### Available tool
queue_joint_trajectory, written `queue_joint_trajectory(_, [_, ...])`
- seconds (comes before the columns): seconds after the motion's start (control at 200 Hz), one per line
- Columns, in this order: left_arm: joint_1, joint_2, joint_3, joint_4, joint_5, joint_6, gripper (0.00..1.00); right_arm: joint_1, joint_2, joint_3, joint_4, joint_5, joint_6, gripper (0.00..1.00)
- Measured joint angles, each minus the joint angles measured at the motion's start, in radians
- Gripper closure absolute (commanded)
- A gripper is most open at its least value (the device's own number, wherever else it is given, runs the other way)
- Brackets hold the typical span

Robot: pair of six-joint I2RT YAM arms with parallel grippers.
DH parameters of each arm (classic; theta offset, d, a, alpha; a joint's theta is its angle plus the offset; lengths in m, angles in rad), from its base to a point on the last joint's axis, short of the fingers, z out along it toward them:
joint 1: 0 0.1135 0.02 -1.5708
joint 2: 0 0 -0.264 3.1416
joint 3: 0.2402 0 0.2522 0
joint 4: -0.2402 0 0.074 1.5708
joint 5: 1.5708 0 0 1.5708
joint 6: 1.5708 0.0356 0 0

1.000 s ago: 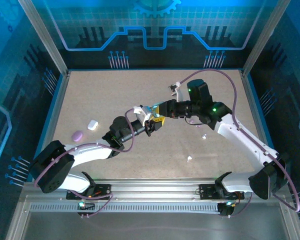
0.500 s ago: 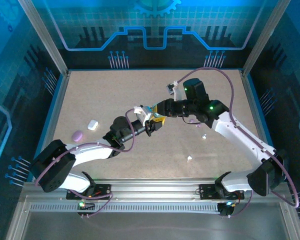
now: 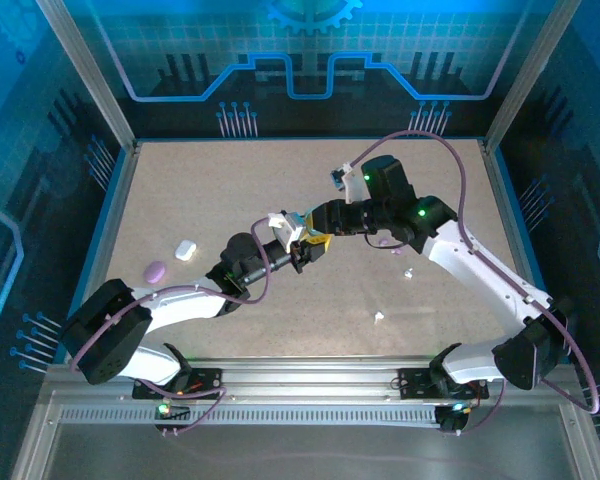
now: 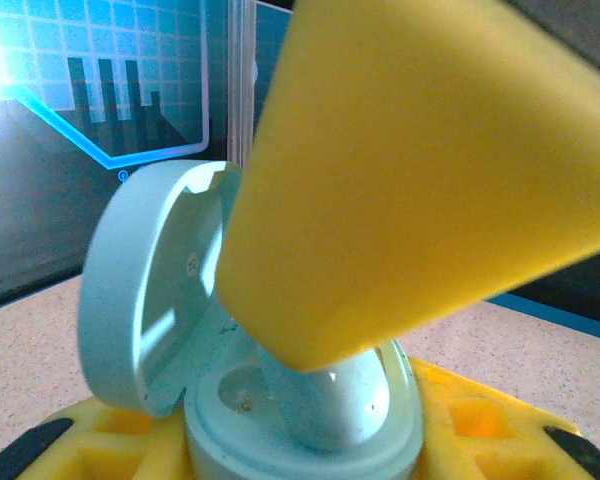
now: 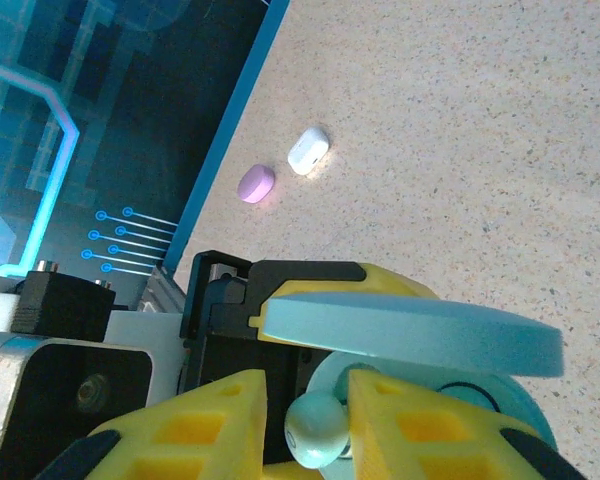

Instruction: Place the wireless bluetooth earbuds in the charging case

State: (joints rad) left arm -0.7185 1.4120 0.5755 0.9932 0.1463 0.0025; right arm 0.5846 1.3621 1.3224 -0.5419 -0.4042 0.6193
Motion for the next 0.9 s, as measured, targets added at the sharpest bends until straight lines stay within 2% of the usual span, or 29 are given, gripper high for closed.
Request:
queue_joint_trajectory(0.21, [0.000, 0.000, 0.000, 0.000, 0.000, 0.000, 0.64, 0.002, 0.000, 0.014, -0.013, 0.004, 0.000, 0.61])
queue_joint_trajectory(0.455, [0.000, 0.000, 0.000, 0.003, 0.000, 0.000, 0.64, 0.004, -0.012, 0.025, -0.017, 0.005, 0.000, 0.46])
queue_joint_trajectory(0.74, [0.000, 0.000, -0.003, 0.029, 0.001, 0.000, 0.64, 0.004, -0.089, 0.026, 0.000, 0.006, -0.015, 0.39])
queue_joint_trajectory(0.896, [0.000, -0.012, -0.018, 0.029, 0.024, 0.002, 0.64, -0.012, -0.180, 0.016, 0.018, 0.090, -0.019, 0.34])
